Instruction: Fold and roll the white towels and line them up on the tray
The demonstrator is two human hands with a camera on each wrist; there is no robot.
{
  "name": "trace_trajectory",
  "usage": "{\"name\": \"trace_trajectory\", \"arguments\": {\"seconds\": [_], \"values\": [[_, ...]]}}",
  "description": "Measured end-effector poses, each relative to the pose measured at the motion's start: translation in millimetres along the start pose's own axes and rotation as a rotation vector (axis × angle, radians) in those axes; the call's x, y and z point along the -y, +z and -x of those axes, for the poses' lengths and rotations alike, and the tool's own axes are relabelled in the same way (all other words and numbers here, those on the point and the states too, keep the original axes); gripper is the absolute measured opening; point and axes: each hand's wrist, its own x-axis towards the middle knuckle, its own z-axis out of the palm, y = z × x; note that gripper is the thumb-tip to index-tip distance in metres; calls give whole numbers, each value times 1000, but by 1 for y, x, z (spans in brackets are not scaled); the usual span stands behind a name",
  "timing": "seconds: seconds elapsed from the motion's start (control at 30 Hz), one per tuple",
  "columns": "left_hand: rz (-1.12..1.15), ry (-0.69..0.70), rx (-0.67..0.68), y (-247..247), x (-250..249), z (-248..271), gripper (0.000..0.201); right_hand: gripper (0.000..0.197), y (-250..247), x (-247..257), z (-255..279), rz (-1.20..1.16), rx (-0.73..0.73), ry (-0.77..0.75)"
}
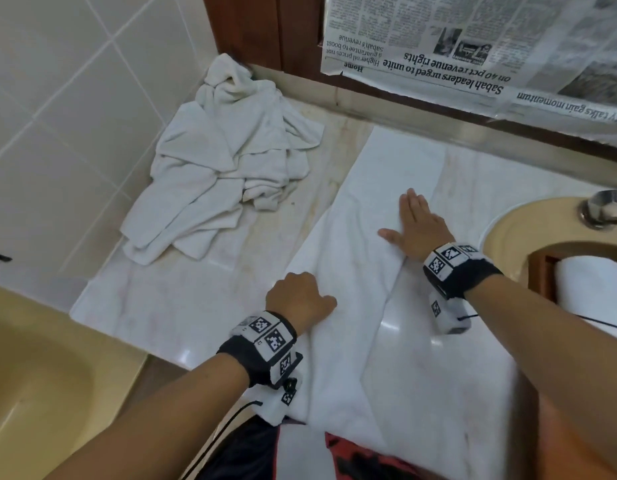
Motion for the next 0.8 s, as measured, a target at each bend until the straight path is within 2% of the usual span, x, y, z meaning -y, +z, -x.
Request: {"name": "trace_trajectory", "arguments": {"seconds": [0.1, 0.23, 0.33, 0.4, 0.43, 0.47, 0.5, 0.53, 0.6, 0.67, 0.7, 0.77, 0.8], "values": [[-51, 14, 61, 14, -10, 12, 28, 90, -6, -5, -5, 20, 26, -4], [41, 69, 156, 24, -16, 19, 20, 90, -14, -15, -14, 49, 44, -27], [343, 56, 370, 13, -8, 21, 13, 88, -19, -21, -21, 61, 72, -49], [590, -12, 497, 4, 3, 22, 43, 86, -21, -22, -23, 57, 78, -53], [655, -69, 554, 0, 10, 22, 46, 86, -21, -22, -23, 53, 75, -53], [664, -108, 575, -3, 16, 23, 36, 85, -21, -22, -24, 46, 72, -52], [619, -148, 579, -8, 21, 25, 19, 85, -20, -22, -25, 38, 70, -52], [560, -191, 577, -11, 26, 27, 12, 85, -19, -21, -26, 33, 67, -51], [405, -243, 569, -14, 34, 29, 24, 85, -19, -21, -27, 36, 63, -47], [355, -268, 564, -15, 36, 28, 28, 84, -19, -20, -28, 43, 66, -39], [402, -272, 512, -15, 36, 26, 26, 83, -20, -20, -28, 46, 68, -36], [533, -246, 327, -17, 34, 18, 21, 80, -19, -18, -29, 56, 65, -32], [548, -219, 242, -17, 32, 11, 24, 78, -18, -17, -28, 64, 58, -30]]}}
